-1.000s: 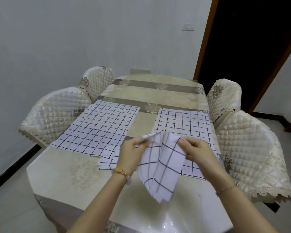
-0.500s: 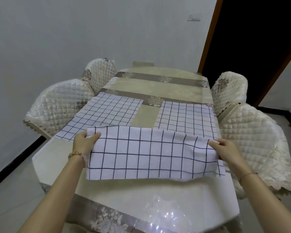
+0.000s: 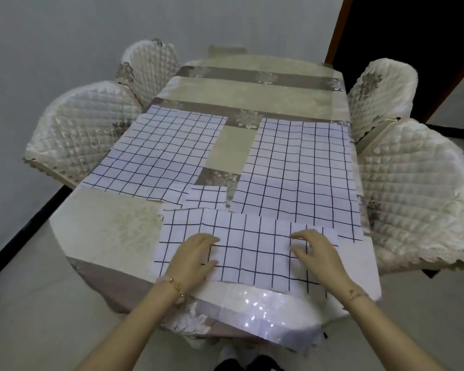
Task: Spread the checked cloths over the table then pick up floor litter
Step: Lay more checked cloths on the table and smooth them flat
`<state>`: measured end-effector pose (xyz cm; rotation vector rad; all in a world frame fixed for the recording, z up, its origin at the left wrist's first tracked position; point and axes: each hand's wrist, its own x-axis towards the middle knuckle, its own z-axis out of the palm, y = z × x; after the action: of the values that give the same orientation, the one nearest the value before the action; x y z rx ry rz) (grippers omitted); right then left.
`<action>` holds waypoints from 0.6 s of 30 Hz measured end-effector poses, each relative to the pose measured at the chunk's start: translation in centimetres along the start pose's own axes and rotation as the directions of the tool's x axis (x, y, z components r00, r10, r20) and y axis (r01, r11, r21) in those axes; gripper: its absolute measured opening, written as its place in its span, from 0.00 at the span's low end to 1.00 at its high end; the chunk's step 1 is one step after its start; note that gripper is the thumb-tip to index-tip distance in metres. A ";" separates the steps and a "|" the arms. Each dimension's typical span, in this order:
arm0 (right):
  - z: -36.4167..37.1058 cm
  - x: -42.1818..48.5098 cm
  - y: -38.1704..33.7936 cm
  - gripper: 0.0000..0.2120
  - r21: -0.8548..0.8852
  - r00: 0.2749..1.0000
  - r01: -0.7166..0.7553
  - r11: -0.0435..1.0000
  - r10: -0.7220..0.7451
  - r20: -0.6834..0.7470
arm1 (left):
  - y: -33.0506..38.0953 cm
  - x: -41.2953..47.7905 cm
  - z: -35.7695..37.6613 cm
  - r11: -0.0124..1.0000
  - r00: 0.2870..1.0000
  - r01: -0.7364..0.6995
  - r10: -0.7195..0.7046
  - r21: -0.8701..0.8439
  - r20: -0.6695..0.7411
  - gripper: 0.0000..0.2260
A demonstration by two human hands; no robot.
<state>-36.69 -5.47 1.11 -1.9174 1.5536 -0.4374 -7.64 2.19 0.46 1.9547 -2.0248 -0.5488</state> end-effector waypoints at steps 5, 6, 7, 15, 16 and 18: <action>4.5 -3.5 0.9 0.19 -0.095 0.979 0.125 0.988 -0.107 0.174 | 0.9 -2.4 3.6 0.993 0.993 -0.090 0.084 0.071 0.079 0.26; 4.7 -3.8 1.2 0.21 -0.106 0.978 0.132 0.986 -0.112 0.177 | 0.8 -2.5 3.6 0.991 0.994 -0.099 0.094 0.085 0.063 0.26; 4.8 -3.9 1.6 0.23 -0.117 0.975 0.147 0.982 -0.124 0.183 | 0.8 -2.7 3.5 0.987 0.992 -0.120 0.115 0.107 0.049 0.25; 5.2 -4.5 2.8 0.14 -0.128 0.970 0.225 0.966 -0.210 0.121 | 1.4 -2.1 2.5 0.936 0.968 -0.226 0.246 0.271 -0.042 0.14; 5.2 -4.5 2.9 0.12 -0.129 0.972 0.222 0.967 -0.209 0.105 | 1.4 -2.1 2.4 0.935 0.969 -0.226 0.244 0.272 -0.035 0.13; 5.1 -4.6 3.0 0.08 -0.130 0.974 0.218 0.967 -0.207 0.094 | 1.4 -2.2 2.4 0.941 0.972 -0.220 0.234 0.257 -0.023 0.12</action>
<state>-37.00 -0.10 -4.10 -2.1939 1.3642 -0.3442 -9.86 4.58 -0.94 1.8054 -2.3424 -0.1903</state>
